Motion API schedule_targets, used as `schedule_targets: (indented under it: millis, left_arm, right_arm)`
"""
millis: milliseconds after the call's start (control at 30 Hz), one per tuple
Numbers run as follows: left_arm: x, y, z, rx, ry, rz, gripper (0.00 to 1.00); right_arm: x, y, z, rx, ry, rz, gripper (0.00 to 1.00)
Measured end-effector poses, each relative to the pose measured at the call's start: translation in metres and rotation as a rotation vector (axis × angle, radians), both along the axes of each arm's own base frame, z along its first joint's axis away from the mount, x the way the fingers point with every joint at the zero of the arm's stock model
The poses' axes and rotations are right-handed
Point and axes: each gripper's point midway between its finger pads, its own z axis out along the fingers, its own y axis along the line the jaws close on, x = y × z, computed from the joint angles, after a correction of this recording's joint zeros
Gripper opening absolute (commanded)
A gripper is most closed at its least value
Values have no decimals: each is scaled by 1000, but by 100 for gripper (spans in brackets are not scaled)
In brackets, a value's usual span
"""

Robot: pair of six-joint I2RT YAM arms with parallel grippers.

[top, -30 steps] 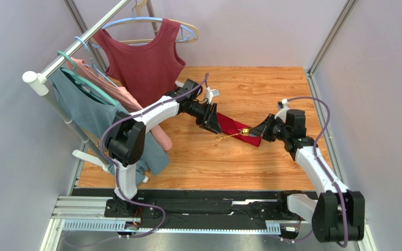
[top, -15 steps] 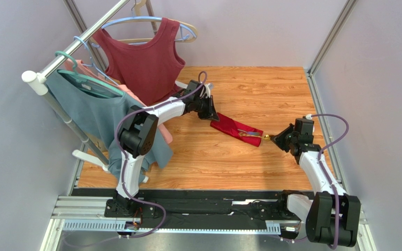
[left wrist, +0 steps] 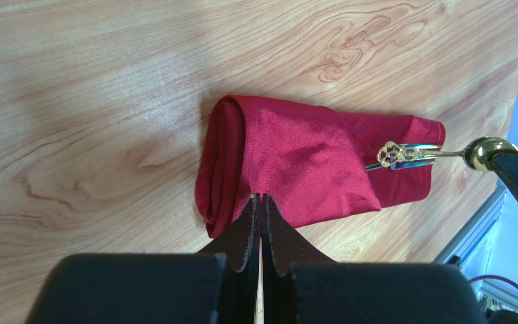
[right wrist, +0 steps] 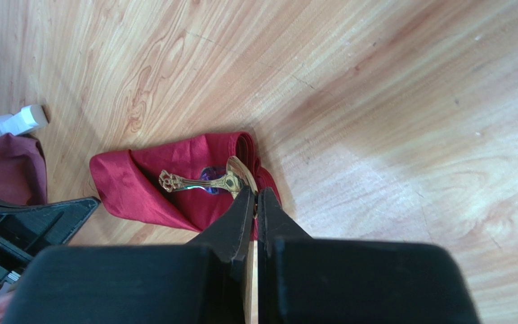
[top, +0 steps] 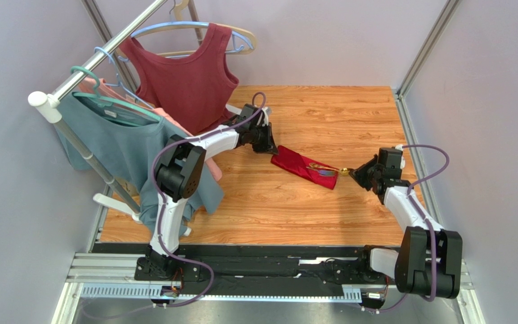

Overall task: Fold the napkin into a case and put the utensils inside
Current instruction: Insert the spoon into the folded napkin.

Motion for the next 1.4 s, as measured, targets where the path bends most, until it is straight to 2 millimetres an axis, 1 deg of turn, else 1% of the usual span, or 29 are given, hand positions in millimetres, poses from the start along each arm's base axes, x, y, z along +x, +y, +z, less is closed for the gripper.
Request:
schedule_targets:
  millis: [300,433,633,900,1100,1267,1400]
  left_arm:
    - [1,2,-11,19,14,13,0]
    - [0,3,-15,23,23,17,0]
    - [0,2,-20,22,39,27,0]
    - [-2,2,-23,16,48,27,0]
    - [-2,1,-22,11,47,29,0]
    - [-2,1,-21,6,47,30,0]
    - [-2,0,-22,2,47,28,0]
  right_arm:
    - [13,9,-9,21,-7,15,0]
    - [17,18,-14,29,-4,32,0]
    - [26,39,-16,57,-23,62,0]
    - [31,72,-33,100,2,59,0]
    - [36,91,-41,145,7,45,0]
    - [40,99,-39,156,-5,49,0]
    - [41,98,-38,146,-11,40,0]
